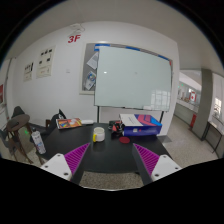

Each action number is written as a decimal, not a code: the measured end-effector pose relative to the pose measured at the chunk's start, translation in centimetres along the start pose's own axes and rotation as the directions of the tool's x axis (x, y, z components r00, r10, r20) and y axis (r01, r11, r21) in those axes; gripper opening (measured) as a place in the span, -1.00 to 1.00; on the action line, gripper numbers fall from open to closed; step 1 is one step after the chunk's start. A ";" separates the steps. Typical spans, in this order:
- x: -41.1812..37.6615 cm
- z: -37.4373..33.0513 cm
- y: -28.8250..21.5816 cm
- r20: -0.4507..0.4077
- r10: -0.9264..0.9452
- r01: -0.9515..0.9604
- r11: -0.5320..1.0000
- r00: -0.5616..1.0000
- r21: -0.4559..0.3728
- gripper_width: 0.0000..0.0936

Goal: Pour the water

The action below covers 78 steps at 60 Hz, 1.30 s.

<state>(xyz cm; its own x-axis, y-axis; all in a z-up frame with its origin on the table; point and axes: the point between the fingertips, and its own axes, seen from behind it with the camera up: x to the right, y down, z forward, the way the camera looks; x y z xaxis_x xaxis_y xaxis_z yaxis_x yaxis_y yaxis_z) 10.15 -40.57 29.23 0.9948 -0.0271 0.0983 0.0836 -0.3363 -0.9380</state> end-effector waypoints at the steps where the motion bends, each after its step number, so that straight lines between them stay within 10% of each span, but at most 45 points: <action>1: 0.0 0.0 0.1 -0.001 0.000 0.000 1.000 1.000 -0.002 0.81; 23: -5.9 -1.1 10.6 -0.049 -0.038 0.032 0.991 0.998 -0.127 0.81; 42: -25.6 0.3 19.2 0.010 0.025 -0.023 0.979 1.000 -0.201 0.81; 57: -41.6 7.7 16.2 0.147 0.061 -0.042 0.991 0.987 -0.127 0.82; 78: -48.4 19.5 11.1 0.128 0.059 -0.060 0.998 0.990 0.007 0.73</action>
<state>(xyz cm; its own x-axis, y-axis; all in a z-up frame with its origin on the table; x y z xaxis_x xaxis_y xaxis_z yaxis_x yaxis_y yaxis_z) -35.93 -24.59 7.57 0.9973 0.0741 -0.0007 0.0237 -0.3271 -0.9447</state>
